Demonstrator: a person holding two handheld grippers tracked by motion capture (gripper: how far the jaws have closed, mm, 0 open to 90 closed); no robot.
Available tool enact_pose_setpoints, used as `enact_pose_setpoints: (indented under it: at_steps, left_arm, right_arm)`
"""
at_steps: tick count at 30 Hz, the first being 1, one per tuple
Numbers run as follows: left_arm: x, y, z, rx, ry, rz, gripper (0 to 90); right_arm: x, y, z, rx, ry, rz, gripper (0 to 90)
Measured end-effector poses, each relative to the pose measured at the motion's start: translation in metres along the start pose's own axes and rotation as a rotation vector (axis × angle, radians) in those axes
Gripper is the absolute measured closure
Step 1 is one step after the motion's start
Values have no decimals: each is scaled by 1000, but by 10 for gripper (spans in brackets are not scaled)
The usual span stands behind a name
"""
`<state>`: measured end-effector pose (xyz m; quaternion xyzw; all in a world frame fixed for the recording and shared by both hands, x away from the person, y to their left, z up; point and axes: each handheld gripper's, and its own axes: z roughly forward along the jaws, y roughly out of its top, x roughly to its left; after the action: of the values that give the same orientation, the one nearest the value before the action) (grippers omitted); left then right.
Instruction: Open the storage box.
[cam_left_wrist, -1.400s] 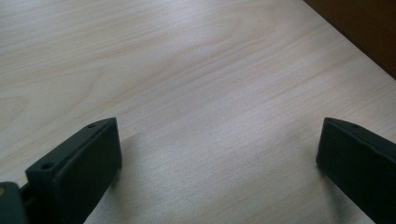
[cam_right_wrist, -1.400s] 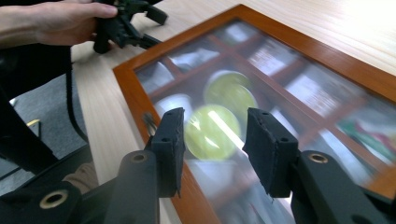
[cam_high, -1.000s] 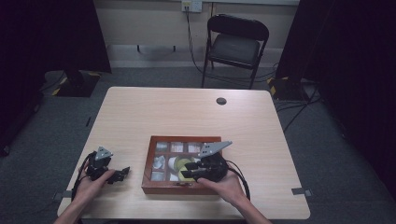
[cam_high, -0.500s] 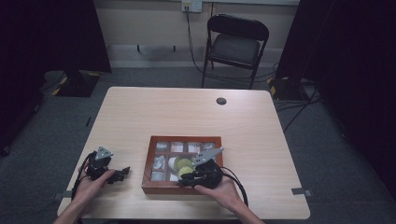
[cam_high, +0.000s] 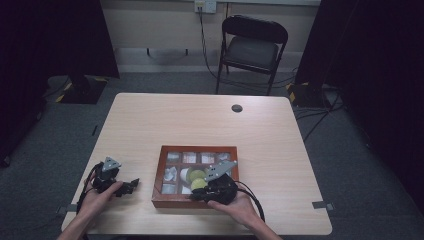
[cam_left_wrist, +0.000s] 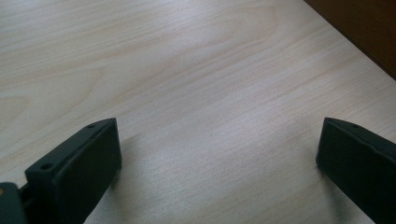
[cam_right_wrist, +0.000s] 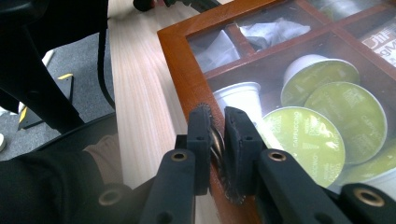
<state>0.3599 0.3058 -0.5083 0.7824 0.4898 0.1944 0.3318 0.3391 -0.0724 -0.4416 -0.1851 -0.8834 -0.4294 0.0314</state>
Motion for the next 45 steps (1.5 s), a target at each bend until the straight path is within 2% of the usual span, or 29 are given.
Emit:
enact_pose_setpoints:
  at_steps: [5, 19, 45]
  left_arm:
    - [0, 0, 0, 0, 0, 0, 0]
    - [0, 0, 0, 0, 0, 2, 0]
    - [0, 0, 0, 0, 0, 3, 0]
  right_arm:
    - [-1, -1, 0, -8, 3, 4, 812]
    - [0, 4, -2, 10, 2, -4, 817]
    - [-1, 15, -17, -56, 12, 43, 814]
